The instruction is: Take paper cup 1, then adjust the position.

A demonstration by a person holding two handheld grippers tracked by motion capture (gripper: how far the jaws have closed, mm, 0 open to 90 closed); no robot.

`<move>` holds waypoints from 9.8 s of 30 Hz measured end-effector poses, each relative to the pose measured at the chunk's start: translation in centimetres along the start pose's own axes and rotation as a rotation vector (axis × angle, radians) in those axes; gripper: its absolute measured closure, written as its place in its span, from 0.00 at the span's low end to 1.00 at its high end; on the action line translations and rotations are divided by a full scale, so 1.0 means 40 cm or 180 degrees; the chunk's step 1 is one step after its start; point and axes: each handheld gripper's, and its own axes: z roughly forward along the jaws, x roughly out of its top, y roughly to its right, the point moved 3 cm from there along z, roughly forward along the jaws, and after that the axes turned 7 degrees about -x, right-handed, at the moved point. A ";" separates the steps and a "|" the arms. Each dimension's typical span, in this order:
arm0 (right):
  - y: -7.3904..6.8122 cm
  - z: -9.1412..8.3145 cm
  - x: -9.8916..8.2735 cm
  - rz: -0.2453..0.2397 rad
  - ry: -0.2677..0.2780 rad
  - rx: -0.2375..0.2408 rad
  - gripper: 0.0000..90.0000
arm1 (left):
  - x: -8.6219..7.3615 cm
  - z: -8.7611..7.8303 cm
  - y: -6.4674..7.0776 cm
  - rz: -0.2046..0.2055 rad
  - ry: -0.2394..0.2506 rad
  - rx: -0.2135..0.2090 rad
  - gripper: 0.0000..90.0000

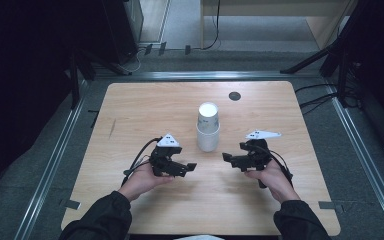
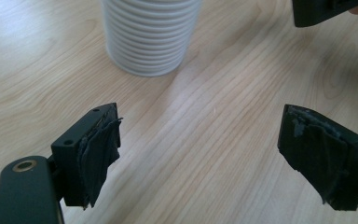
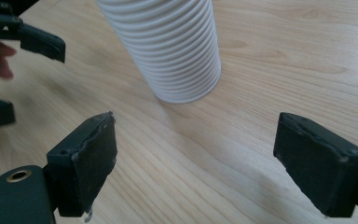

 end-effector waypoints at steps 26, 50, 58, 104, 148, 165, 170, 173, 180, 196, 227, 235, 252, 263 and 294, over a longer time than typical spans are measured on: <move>-0.013 -0.044 0.021 -0.0340 -0.0216 0.0366 0.52 | 0.000 -0.029 -0.010 -0.0045 -0.0287 -0.0005 0.45; -0.022 -0.065 0.022 -0.0594 -0.0258 0.0465 0.38 | 0.012 -0.070 -0.024 0.0075 -0.0374 -0.0077 0.36; -0.014 -0.074 0.034 -0.0664 -0.0252 0.0478 0.44 | 0.008 -0.079 -0.027 0.0154 -0.0428 -0.0071 0.36; -0.024 -0.042 0.341 -0.1751 -0.0653 0.0725 0.32 | 0.001 -0.105 -0.033 0.0208 -0.0436 -0.0181 0.35; -0.119 0.056 0.455 -0.2049 -0.1224 0.0708 0.36 | -0.003 -0.110 -0.033 0.0216 -0.0437 -0.0225 0.34; -0.142 -0.068 0.538 -0.1975 -0.1037 0.0632 0.36 | -0.008 -0.115 -0.046 0.0196 -0.0445 -0.0237 0.33; -0.148 -0.140 0.566 -0.1960 -0.0994 0.0607 0.37 | -0.009 -0.116 -0.048 0.0189 -0.0431 -0.0249 0.33; -0.157 -0.181 0.572 -0.1997 -0.0987 0.0628 0.37 | -0.009 -0.115 -0.051 0.0194 -0.0433 -0.0245 0.33; -0.189 -0.234 0.533 -0.2110 -0.0907 0.0764 0.37 | -0.007 -0.120 -0.056 0.0162 -0.0362 -0.0246 0.32; -0.233 -0.200 0.358 -0.2115 -0.0667 0.1009 0.38 | 0.038 -0.085 -0.016 0.0380 -0.0447 -0.0254 0.23; -0.215 -0.042 0.210 -0.1719 -0.0458 0.1442 0.38 | 0.109 -0.105 0.045 0.0777 -0.0245 -0.0776 0.18; -0.208 -0.022 0.192 -0.1583 -0.0413 0.1582 0.38 | 0.108 -0.083 0.046 0.0842 -0.0299 -0.0891 0.19; -0.210 -0.005 0.165 -0.1394 -0.0391 0.1822 0.38 | 0.094 -0.037 0.054 0.1017 -0.0496 -0.0966 0.20; -0.206 -0.005 0.160 -0.1313 -0.0359 0.1910 0.38 | 0.091 -0.042 0.057 0.1094 -0.0463 -0.0983 0.32; -0.181 -0.037 0.138 -0.1502 -0.0234 0.1545 0.28 | 0.135 -0.122 0.031 0.1101 -0.0659 -0.0839 0.35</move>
